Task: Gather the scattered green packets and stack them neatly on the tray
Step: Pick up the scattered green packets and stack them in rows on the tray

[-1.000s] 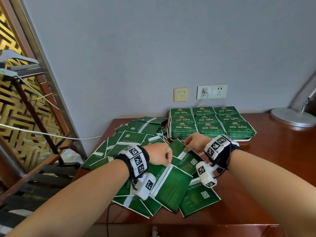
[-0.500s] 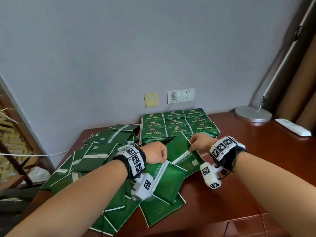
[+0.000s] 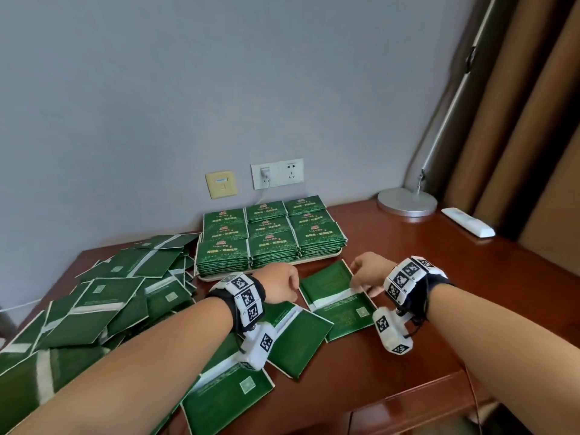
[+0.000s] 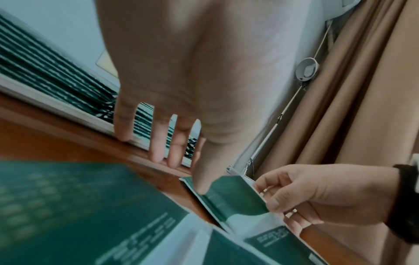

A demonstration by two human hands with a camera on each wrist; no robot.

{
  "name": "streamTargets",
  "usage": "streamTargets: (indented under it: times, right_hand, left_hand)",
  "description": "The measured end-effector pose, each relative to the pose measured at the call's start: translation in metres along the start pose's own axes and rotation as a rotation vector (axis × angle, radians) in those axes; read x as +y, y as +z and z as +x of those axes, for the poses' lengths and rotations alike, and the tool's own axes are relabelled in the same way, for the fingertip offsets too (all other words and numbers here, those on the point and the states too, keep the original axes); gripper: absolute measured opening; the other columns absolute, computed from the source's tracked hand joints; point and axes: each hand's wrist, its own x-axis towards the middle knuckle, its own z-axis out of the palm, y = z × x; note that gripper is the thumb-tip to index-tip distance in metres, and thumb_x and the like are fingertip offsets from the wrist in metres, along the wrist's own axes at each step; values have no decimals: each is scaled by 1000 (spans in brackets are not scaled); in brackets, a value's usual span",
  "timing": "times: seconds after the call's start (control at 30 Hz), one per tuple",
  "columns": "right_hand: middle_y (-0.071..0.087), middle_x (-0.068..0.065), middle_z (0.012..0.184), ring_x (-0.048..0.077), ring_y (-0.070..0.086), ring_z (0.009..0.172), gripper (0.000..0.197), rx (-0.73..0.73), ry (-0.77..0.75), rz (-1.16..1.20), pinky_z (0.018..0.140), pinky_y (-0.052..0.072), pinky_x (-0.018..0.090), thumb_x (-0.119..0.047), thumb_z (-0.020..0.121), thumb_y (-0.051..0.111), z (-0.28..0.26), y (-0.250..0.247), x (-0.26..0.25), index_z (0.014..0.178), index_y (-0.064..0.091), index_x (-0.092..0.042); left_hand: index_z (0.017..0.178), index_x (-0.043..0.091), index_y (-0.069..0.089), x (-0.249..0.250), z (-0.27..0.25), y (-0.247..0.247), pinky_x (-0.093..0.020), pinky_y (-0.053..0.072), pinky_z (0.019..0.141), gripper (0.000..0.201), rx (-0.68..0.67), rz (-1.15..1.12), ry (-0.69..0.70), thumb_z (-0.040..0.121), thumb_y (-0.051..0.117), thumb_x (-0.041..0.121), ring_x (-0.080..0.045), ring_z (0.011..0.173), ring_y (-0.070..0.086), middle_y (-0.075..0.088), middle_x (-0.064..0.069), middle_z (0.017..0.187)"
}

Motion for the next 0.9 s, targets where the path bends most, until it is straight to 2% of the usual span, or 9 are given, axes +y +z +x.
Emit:
streamTargets:
  times: [0.07,0.17,0.27,0.4,0.5,0.6,0.63,0.73,0.9]
  right_hand:
    - [68,10,95,20,66,77,30,40,-25,-58,70,59,35,-6,79,72,4,-3,2,108,64,-9]
    - [67,3,112,19,64,98,39,85,-109,-192,85,55,32,-17,77,77,11,-4,-3,114,65,-14]
    - [61,1,126,19,59,111,52,45,-197,-286,96,49,31,-16,77,76,17,0,-13,127,59,-17]
    - [57,2,135,21,55,121,61,-31,-239,-370,103,45,33,-13,78,76,21,9,-28,135,55,-17]
    - [55,3,138,22,54,124,65,-72,-264,-423,103,44,32,-9,79,75,23,14,-34,139,51,-15]
    - [55,5,137,23,54,122,67,-89,-275,-490,101,46,32,-7,78,75,25,17,-35,140,50,-14]
    - [56,6,136,24,55,121,68,-87,-273,-506,100,46,33,-7,77,75,26,18,-35,140,50,-13]
    - [58,7,134,24,56,119,69,-71,-264,-511,98,48,33,-9,74,79,27,17,-31,137,52,-10]
    - [65,6,122,23,62,107,54,-17,-231,-478,86,52,29,-13,72,82,28,10,-26,123,64,-10]
  left_hand:
    - [107,18,63,1,2,-1,-31,48,80,24,-28,19,-47,85,72,25,-17,95,58,60,3,104]
    - [115,16,59,-6,-3,-3,-31,47,84,37,-55,32,-134,85,74,29,-20,101,56,58,-1,112]
    - [120,14,57,-16,-11,-6,-32,47,86,45,-85,50,-221,84,75,35,-19,99,55,59,-3,119]
    - [126,11,58,-22,-20,-7,-32,49,90,54,-111,53,-281,84,75,40,-18,101,58,62,-4,122]
    - [124,8,58,-24,-24,-8,-32,51,90,58,-136,40,-310,81,78,40,-21,105,61,63,-4,119]
    - [104,10,58,-25,-22,-7,-30,47,76,47,-169,58,-323,77,82,39,-22,92,59,62,-3,104]
    - [103,7,59,-26,-21,-6,-30,47,77,49,-165,56,-329,75,83,38,-22,91,59,62,-4,104]
    - [125,4,60,-26,-18,-3,-32,51,92,66,-144,33,-345,74,85,36,-23,105,62,65,-7,120]
    - [131,1,55,-26,-8,0,-33,51,96,72,-119,9,-339,75,85,34,-24,108,61,63,-8,126]
